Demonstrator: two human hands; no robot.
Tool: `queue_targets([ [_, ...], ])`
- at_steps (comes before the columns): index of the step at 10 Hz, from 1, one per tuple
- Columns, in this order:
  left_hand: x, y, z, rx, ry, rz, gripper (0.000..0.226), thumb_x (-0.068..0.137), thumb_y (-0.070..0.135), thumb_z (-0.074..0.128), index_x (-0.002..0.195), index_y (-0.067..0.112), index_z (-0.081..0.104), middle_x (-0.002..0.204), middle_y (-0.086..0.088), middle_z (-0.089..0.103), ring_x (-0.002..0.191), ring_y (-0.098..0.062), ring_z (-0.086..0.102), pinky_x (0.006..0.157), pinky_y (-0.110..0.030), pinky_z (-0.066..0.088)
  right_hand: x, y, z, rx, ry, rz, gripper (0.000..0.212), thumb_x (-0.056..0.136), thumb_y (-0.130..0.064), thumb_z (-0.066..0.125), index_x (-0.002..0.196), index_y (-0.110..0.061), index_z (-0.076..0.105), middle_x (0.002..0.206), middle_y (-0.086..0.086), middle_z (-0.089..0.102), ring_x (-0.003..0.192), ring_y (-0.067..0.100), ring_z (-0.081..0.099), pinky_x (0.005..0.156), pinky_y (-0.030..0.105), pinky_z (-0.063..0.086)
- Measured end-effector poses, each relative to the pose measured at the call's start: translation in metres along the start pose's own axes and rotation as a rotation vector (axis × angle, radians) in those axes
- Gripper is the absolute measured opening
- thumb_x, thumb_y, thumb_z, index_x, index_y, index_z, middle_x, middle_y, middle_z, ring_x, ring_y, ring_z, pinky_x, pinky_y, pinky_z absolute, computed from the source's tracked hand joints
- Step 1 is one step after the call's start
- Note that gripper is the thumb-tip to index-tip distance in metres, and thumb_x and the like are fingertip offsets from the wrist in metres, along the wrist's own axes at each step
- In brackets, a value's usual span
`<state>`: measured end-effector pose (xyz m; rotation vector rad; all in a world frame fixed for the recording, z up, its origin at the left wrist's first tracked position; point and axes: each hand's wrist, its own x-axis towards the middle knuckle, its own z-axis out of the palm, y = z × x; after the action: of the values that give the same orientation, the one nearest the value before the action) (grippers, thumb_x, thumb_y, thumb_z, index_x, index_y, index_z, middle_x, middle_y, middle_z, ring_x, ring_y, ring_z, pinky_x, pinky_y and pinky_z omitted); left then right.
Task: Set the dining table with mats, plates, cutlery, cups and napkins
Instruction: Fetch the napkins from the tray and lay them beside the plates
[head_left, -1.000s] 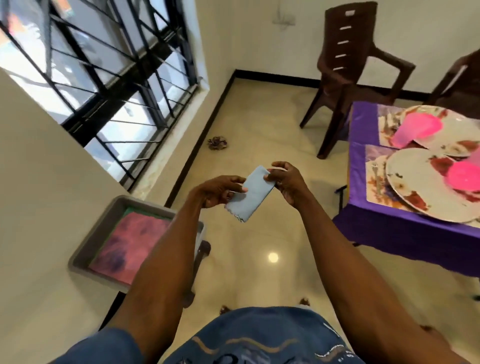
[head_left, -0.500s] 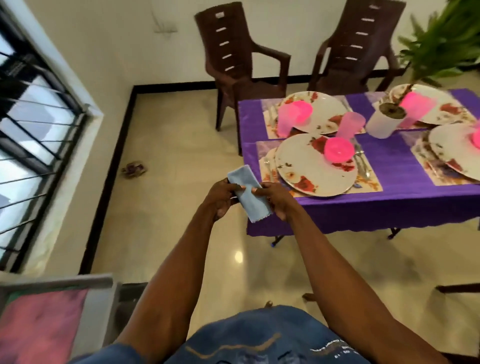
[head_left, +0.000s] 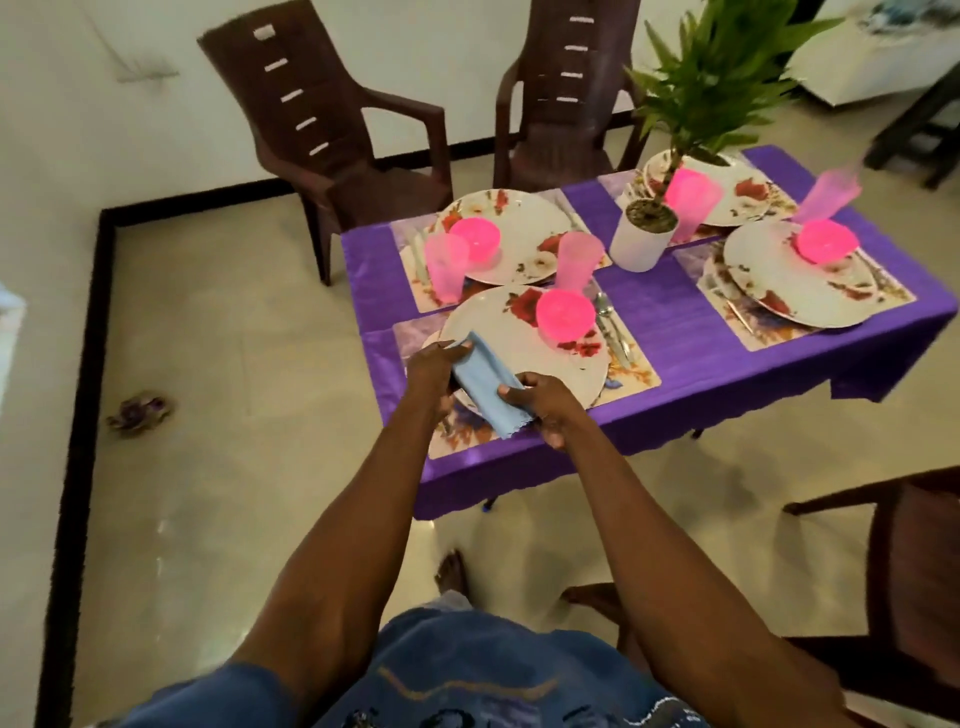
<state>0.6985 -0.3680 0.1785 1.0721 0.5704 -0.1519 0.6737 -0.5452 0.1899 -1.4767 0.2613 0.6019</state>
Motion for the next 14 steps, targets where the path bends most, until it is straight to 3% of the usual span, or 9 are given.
queue_targets([
  [1,0.032,0.004,0.018,0.026,0.007,-0.019,0.017,0.078,0.008,0.078,0.093,0.005,0.069,0.093,-0.014,0.070,0.084,-0.028,0.066,0.080,-0.043,0.054,0.020,-0.008,-0.020,0.082,0.011,0.050,0.010,0.086,-0.004,0.071,0.092,-0.002,0.064,0.092,0.016,0.065,0.084,0.029,0.063,0.074,0.038,0.055],
  [2,0.048,0.014,0.039,0.078,-0.003,0.003,0.016,0.080,0.010,0.077,0.093,0.006,0.068,0.088,-0.011,0.069,0.077,-0.026,0.065,0.059,-0.030,0.054,0.038,-0.020,-0.037,0.108,0.022,0.081,0.012,0.086,0.000,0.068,0.098,0.001,0.065,0.093,0.015,0.068,0.083,0.027,0.066,0.078,0.041,0.059],
  [4,0.083,0.027,0.071,0.119,-0.163,-0.067,0.035,0.083,0.008,0.070,0.118,0.006,0.064,0.109,-0.011,0.069,0.096,-0.027,0.069,0.086,-0.041,0.057,0.064,-0.043,-0.064,0.053,0.020,0.105,0.020,0.084,-0.006,0.072,0.103,-0.003,0.067,0.097,0.011,0.071,0.085,0.023,0.068,0.073,0.032,0.058],
  [5,0.097,0.021,0.110,0.152,-0.054,0.073,0.031,0.079,0.004,0.050,0.100,0.001,0.072,0.093,-0.013,0.072,0.086,-0.027,0.070,0.084,-0.037,0.056,0.076,-0.056,-0.082,0.079,0.064,0.061,0.011,0.086,-0.012,0.072,0.094,-0.006,0.068,0.099,0.015,0.070,0.086,0.028,0.066,0.081,0.038,0.055],
  [6,0.095,0.010,0.126,0.287,-0.241,0.068,0.023,0.088,-0.004,0.049,0.100,0.000,0.068,0.086,-0.009,0.072,0.080,-0.022,0.070,0.074,-0.031,0.057,0.086,-0.064,-0.109,0.131,0.126,0.009,0.008,0.088,-0.009,0.069,0.094,-0.005,0.068,0.100,0.018,0.070,0.087,0.031,0.065,0.088,0.044,0.052],
  [7,0.098,0.006,0.160,0.234,-0.243,0.054,0.009,0.089,0.001,0.064,0.098,0.001,0.066,0.087,-0.008,0.072,0.080,-0.019,0.068,0.075,-0.031,0.058,0.097,-0.062,-0.147,0.185,0.219,-0.034,0.018,0.088,-0.012,0.069,0.103,-0.001,0.067,0.104,0.021,0.070,0.091,0.035,0.066,0.086,0.047,0.053],
  [8,0.096,-0.001,0.200,0.298,-0.156,0.157,0.012,0.086,0.001,0.067,0.080,0.011,0.065,0.080,-0.007,0.067,0.074,-0.019,0.062,0.076,-0.035,0.053,0.118,-0.065,-0.190,0.165,0.317,-0.073,0.017,0.080,-0.023,0.076,0.093,-0.011,0.074,0.104,0.017,0.072,0.097,0.037,0.068,0.089,0.052,0.053],
  [10,0.114,-0.039,0.279,0.554,-0.003,0.369,0.009,0.086,0.014,0.063,0.086,0.023,0.063,0.083,0.002,0.068,0.078,-0.019,0.064,0.075,-0.034,0.050,0.171,-0.086,-0.279,0.023,0.284,-0.059,0.004,0.088,-0.013,0.067,0.092,-0.012,0.069,0.094,0.013,0.069,0.080,0.027,0.065,0.072,0.037,0.052],
  [14,0.124,-0.103,0.347,0.807,0.426,0.267,0.013,0.086,0.010,0.054,0.090,0.013,0.066,0.089,-0.004,0.071,0.084,-0.024,0.063,0.075,-0.037,0.050,0.219,-0.087,-0.355,-0.154,0.170,0.069,0.014,0.090,-0.003,0.061,0.085,-0.015,0.062,0.097,0.011,0.067,0.083,0.025,0.062,0.075,0.041,0.053],
])
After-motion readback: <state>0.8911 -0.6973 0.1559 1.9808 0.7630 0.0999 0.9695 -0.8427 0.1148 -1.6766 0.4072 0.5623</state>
